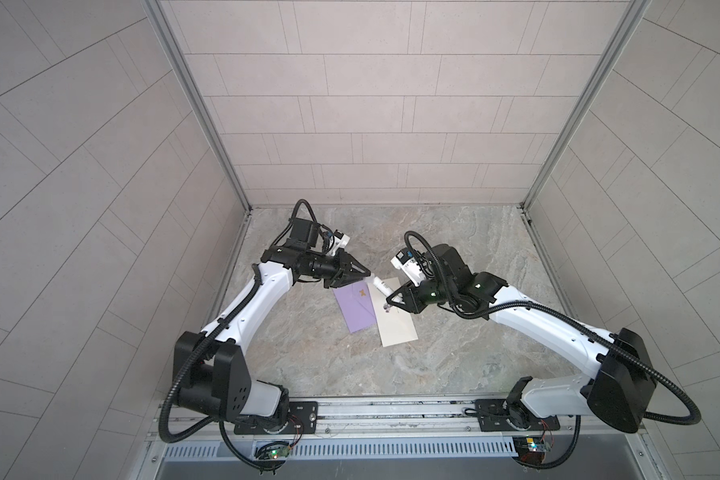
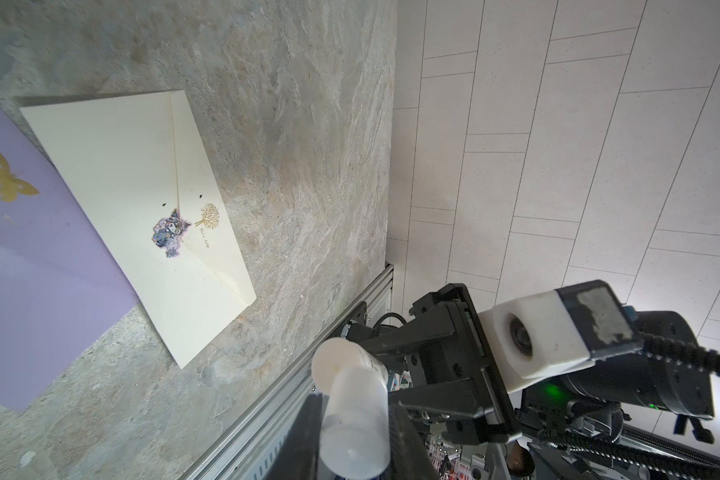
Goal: Place the letter into the envelope and seal it
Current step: 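Raise the cap toward the glue stick top with the left gripper while right holds, then push the cap onto the glue stick with the left gripper while right holds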
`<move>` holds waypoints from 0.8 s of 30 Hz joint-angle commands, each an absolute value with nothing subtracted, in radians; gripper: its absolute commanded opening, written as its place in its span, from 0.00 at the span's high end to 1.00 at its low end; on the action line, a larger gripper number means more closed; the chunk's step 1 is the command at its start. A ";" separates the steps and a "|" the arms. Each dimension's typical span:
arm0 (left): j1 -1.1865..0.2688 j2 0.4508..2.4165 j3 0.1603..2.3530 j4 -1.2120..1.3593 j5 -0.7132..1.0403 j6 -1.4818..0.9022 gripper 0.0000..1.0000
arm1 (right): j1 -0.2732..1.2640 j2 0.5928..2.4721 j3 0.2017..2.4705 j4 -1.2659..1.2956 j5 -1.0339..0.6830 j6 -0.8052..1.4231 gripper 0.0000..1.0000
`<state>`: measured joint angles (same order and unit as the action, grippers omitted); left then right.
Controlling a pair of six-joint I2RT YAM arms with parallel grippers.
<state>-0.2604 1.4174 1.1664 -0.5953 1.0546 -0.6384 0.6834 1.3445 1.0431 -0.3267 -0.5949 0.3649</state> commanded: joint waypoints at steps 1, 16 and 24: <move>-0.267 1.417 1.158 -0.583 1.067 -0.634 0.80 | 0.682 1.306 1.065 -0.344 -0.564 0.335 1.00; -0.275 1.437 1.163 -0.581 1.058 -0.627 0.81 | 0.681 1.284 1.078 -0.368 -0.572 0.321 1.00; -0.279 1.436 1.164 -0.583 1.057 -0.626 0.81 | 0.685 1.301 1.073 -0.327 -0.616 0.338 1.00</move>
